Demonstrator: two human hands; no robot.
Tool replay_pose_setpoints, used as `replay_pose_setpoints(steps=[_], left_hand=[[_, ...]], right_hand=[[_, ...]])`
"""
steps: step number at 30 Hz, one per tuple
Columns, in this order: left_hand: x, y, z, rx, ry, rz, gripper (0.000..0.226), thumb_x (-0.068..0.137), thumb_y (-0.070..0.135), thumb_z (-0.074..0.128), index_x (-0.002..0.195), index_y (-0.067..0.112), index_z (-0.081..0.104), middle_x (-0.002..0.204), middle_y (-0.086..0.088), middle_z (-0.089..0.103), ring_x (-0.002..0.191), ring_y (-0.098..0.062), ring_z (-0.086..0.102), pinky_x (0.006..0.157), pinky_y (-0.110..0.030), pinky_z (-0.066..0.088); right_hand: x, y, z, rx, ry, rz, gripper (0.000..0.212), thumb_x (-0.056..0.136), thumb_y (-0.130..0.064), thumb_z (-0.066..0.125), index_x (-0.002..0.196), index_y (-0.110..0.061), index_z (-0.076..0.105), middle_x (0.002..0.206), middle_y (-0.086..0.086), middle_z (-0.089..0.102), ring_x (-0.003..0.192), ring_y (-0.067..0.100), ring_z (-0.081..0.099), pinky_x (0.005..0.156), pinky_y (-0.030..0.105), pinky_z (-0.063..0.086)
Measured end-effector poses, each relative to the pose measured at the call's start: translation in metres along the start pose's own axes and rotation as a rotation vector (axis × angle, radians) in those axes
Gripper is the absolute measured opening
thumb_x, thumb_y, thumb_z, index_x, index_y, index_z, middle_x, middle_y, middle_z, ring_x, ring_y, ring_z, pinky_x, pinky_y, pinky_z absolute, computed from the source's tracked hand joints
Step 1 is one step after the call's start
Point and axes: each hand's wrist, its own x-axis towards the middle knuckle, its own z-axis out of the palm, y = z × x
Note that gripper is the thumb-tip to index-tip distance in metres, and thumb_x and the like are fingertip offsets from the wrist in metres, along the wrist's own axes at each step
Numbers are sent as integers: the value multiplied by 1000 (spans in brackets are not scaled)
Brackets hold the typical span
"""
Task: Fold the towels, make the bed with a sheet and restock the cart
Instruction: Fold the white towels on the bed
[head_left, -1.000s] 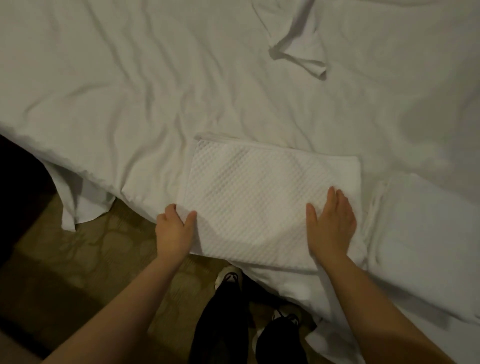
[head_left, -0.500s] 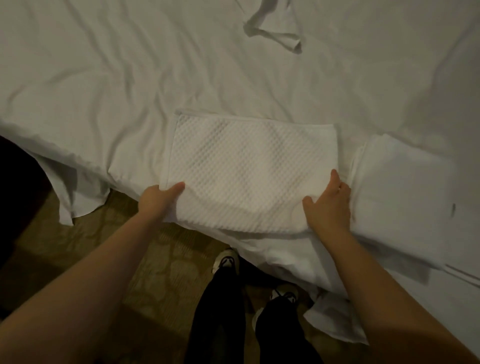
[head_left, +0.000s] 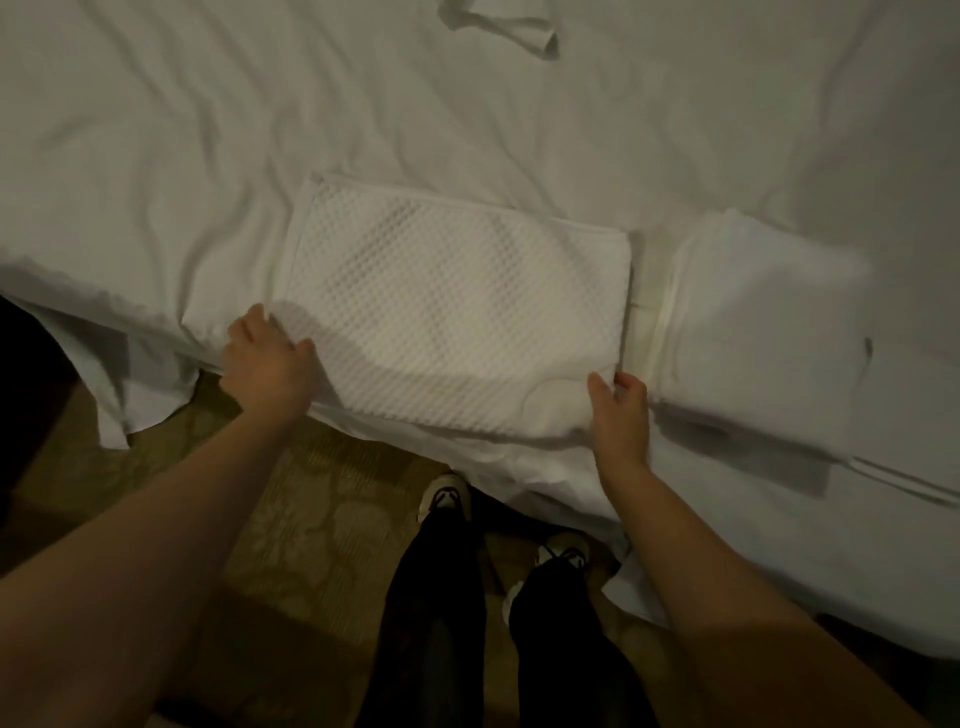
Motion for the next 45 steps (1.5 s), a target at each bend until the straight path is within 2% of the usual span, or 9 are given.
replay_pose_setpoints(steps=[4, 6, 10, 16, 20, 24, 36, 40, 45], left_hand=[[-44, 19, 33, 144, 11, 500, 58, 94, 22, 51, 146, 5, 30, 150, -23, 29, 134, -40, 32, 105, -62, 26], [-73, 38, 48, 236, -131, 736, 58, 96, 27, 47, 148, 11, 26, 154, -19, 23, 140, -36, 24, 107, -63, 23], [-121, 78, 73, 344, -374, 862, 60, 100, 45, 28, 151, 32, -1, 159, -1, -9, 146, -25, -9, 113, -56, -2], [-129, 99, 91, 381, -441, 763, 58, 97, 57, 21, 148, 43, -4, 158, 1, -16, 144, -28, -18, 108, -64, -6], [-121, 98, 93, 315, -479, 737, 58, 95, 60, 21, 147, 46, -1, 158, 4, -14, 144, -24, -17, 109, -63, -6], [-121, 99, 92, 339, -496, 722, 61, 93, 62, 21, 147, 46, -2, 158, 4, -16, 144, -24, -18, 109, -63, -6], [-123, 105, 96, 427, -485, 688, 70, 90, 68, 26, 146, 47, -9, 157, 4, -21, 143, -24, -21, 109, -62, -7], [-124, 102, 98, 444, -481, 700, 77, 87, 72, 27, 146, 44, -13, 156, 2, -24, 142, -27, -23, 109, -62, -9], [-120, 98, 98, 416, -525, 698, 74, 87, 72, 24, 145, 46, -14, 155, 4, -26, 142, -24, -25, 109, -59, -13]], right_hand=[[-8, 17, -6, 2, -15, -96, 36, 97, -28, 51, 126, -7, 49, 112, 0, 52, 101, 16, 51, 76, 17, 36], [-12, 24, -7, 27, 13, -128, 28, 97, -24, 53, 121, -10, 49, 107, -2, 52, 91, 11, 50, 64, 7, 38], [-14, 38, -12, 109, 51, -97, 11, 93, -18, 58, 102, -15, 51, 97, 0, 54, 87, 15, 51, 64, 4, 40], [-9, 47, -19, -86, -75, -190, 13, 93, -22, 59, 89, -10, 60, 99, 2, 50, 100, 27, 50, 92, 37, 42], [-14, 32, -20, -85, -114, -272, 29, 93, -25, 58, 78, -1, 59, 77, 8, 57, 75, 21, 52, 67, 33, 40], [-7, 28, -26, -107, -111, -120, 31, 92, -27, 58, 67, -9, 52, 66, 1, 51, 64, 14, 45, 57, 29, 32], [9, 29, -28, -246, -78, 14, 21, 89, -29, 62, 101, -13, 59, 103, 4, 58, 99, 24, 57, 79, 28, 42], [5, 25, -31, -169, -142, -56, 55, 94, -32, 55, 141, -9, 37, 143, 12, 33, 123, 26, 47, 105, 38, 39], [15, 2, -17, -89, -244, 61, 56, 99, -48, 34, 141, -11, 38, 141, 10, 44, 125, 27, 44, 98, 33, 36]])
